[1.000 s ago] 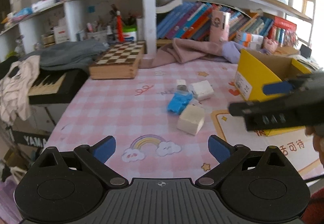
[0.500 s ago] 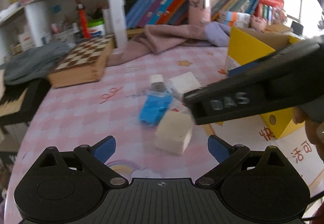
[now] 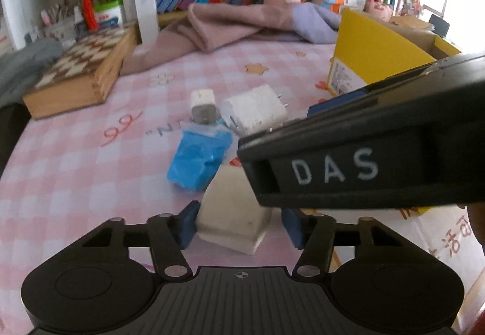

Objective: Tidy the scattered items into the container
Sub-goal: 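Grasp the cream sponge block with the left tool, then lift the sponge block with the left tool while the right tool grasps the blue packet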

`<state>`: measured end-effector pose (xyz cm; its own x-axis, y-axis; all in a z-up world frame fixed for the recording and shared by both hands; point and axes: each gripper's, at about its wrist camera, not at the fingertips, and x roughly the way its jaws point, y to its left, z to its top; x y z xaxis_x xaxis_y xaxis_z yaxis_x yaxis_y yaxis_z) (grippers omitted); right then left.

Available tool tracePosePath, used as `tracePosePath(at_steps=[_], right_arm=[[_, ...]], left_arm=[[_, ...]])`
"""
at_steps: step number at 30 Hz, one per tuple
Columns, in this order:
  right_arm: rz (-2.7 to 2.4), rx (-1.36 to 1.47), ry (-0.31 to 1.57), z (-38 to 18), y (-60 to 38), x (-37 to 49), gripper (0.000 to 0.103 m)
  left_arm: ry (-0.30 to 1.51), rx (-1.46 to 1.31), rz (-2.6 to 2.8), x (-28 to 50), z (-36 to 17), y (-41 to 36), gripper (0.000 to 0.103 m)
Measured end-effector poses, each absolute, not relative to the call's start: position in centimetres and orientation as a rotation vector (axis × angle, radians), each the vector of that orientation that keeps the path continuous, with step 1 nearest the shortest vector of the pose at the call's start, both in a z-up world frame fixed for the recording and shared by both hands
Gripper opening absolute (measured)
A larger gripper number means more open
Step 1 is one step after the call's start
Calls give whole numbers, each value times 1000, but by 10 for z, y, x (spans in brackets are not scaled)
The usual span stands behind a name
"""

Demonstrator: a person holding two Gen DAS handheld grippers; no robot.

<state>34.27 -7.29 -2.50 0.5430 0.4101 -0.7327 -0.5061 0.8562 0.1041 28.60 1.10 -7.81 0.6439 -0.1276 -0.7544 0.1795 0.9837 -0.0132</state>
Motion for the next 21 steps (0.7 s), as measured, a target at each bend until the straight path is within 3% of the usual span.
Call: tracePosePath(at_steps=[6,17,21], right_arm=[[585,-127,861,-32,-59,353,48],[625,-179,871,-48,-25,373,39],[666,-255,815,-48,-15,366,23]], left_arm=[[870,6,-184,277,-73,28,38],[870,-133,-4,232,-55,84,37],[854,-151,35,222,-49,95,37]])
